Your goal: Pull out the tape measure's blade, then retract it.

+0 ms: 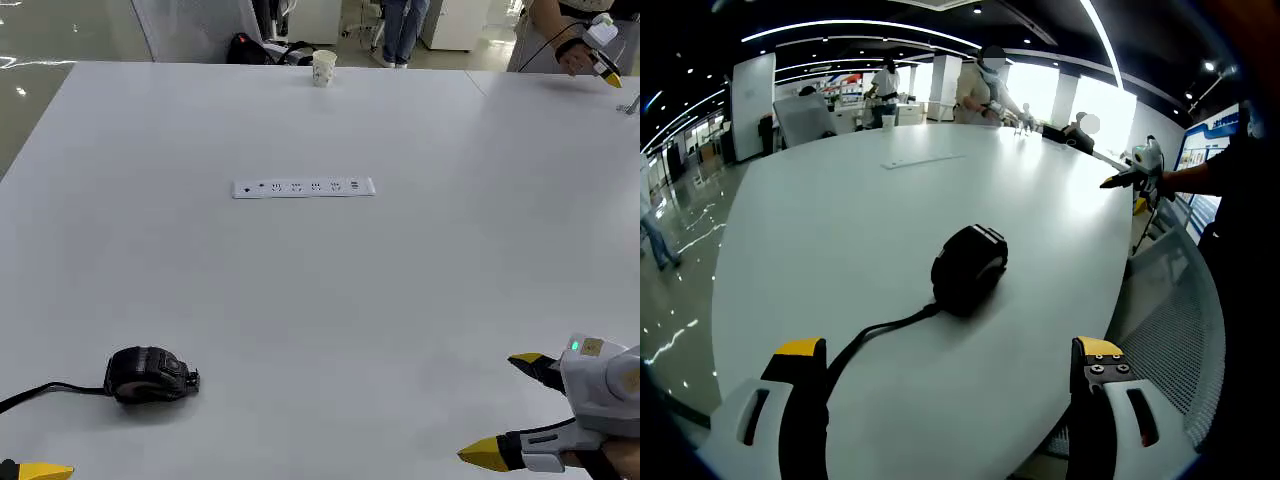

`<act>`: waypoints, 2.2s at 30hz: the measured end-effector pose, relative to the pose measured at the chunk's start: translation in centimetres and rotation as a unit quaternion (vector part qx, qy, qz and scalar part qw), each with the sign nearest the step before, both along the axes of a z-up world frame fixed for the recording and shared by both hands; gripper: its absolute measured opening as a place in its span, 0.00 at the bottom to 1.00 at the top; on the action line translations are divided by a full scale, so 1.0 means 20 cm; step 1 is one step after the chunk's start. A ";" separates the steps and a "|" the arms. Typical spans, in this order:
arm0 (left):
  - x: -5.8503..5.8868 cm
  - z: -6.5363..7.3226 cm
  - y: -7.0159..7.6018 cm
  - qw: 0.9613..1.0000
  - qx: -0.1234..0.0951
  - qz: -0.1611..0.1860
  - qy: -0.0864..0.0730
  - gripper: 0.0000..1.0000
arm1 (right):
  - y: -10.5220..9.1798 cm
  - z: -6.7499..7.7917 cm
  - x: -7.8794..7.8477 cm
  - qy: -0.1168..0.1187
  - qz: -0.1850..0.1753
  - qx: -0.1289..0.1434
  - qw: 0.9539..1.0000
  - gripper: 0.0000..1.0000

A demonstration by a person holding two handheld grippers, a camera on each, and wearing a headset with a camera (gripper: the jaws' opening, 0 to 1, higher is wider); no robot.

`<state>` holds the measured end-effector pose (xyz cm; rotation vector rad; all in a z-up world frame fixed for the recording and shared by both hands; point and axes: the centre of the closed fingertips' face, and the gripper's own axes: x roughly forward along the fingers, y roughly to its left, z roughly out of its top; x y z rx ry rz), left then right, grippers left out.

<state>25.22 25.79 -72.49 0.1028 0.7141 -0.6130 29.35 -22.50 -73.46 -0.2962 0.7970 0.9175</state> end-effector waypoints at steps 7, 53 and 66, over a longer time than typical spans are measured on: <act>-0.02 0.00 0.01 1.000 0.006 -0.003 0.004 0.99 | -0.01 -0.01 0.00 -0.001 0.000 -0.001 1.000 0.99; 0.03 -0.08 -0.08 0.983 0.106 -0.142 0.045 0.99 | 0.15 -0.03 0.09 -0.033 0.077 -0.002 0.996 0.99; 0.13 -0.09 -0.22 0.964 0.132 -0.227 0.048 0.99 | 0.31 -0.03 0.14 -0.040 0.117 0.007 0.992 0.99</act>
